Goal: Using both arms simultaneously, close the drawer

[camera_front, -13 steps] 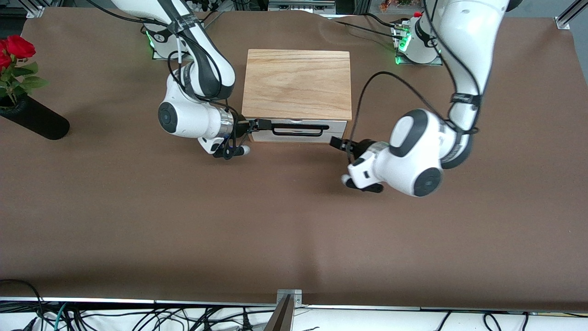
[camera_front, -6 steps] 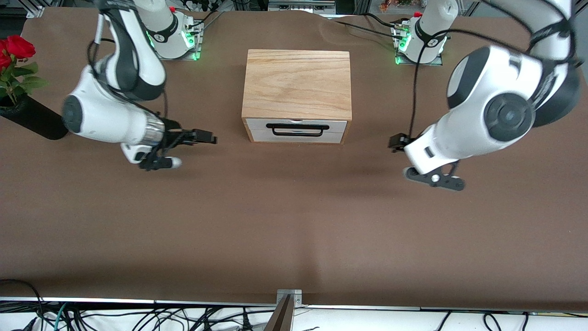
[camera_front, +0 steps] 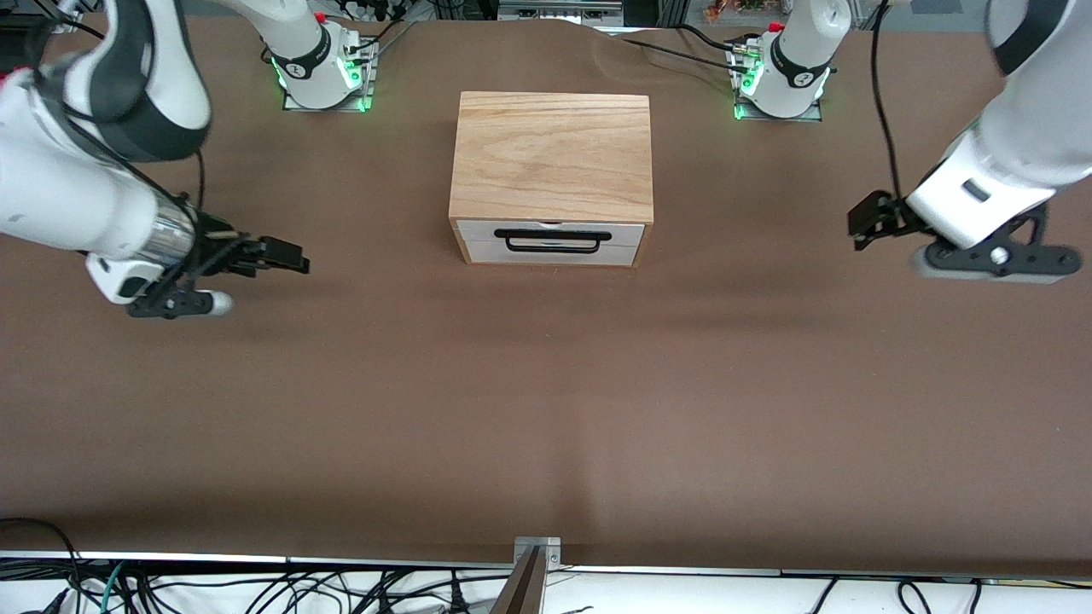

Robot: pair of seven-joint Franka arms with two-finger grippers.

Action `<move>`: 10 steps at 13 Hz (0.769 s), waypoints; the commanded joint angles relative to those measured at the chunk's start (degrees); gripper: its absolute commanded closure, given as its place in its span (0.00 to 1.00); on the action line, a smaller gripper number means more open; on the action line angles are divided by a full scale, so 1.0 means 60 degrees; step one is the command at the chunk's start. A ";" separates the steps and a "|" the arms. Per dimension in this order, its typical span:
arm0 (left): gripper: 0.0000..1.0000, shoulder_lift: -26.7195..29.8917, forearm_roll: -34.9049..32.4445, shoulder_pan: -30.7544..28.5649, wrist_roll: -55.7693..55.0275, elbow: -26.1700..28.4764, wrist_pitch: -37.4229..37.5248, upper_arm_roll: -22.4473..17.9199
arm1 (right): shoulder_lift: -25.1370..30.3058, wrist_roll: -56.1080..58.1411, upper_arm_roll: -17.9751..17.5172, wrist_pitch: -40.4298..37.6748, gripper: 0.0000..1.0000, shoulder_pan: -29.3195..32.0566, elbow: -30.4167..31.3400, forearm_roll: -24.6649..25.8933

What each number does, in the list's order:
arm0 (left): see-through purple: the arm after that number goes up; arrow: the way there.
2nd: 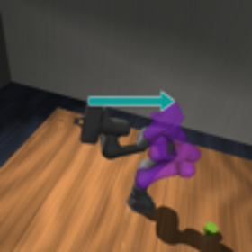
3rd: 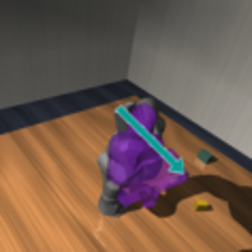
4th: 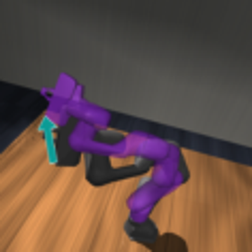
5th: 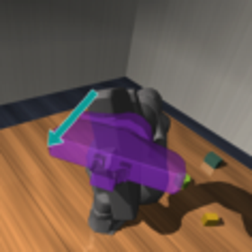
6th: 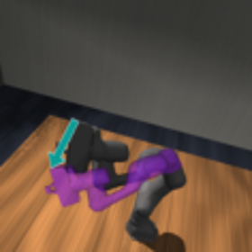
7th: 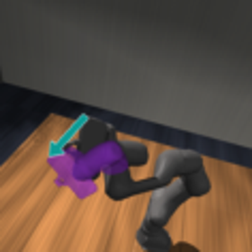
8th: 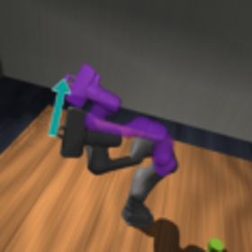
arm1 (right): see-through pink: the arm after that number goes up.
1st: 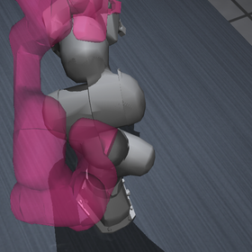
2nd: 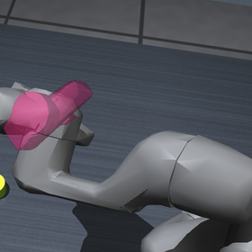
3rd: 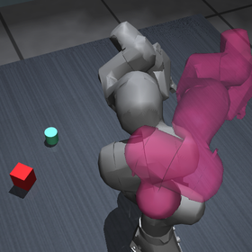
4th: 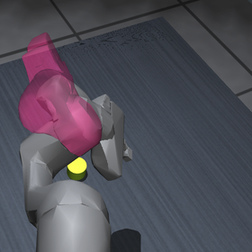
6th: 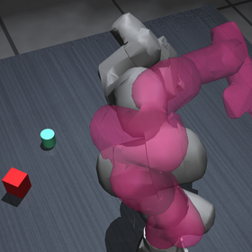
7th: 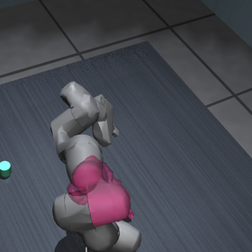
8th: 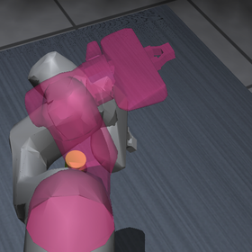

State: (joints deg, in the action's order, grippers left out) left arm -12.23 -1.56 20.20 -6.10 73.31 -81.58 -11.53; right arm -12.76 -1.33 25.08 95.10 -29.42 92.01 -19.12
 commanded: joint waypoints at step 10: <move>0.00 0.2770 0.0040 -0.2458 0.0034 0.4130 -0.1726 0.2260 | 0.1028 0.0163 -0.4326 -0.1173 0.00 0.4097 -0.1111 0.3537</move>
State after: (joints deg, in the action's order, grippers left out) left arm 3.33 -0.15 6.76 -6.31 96.30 -90.59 1.76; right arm -7.34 -0.78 1.86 89.03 -6.89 85.43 0.08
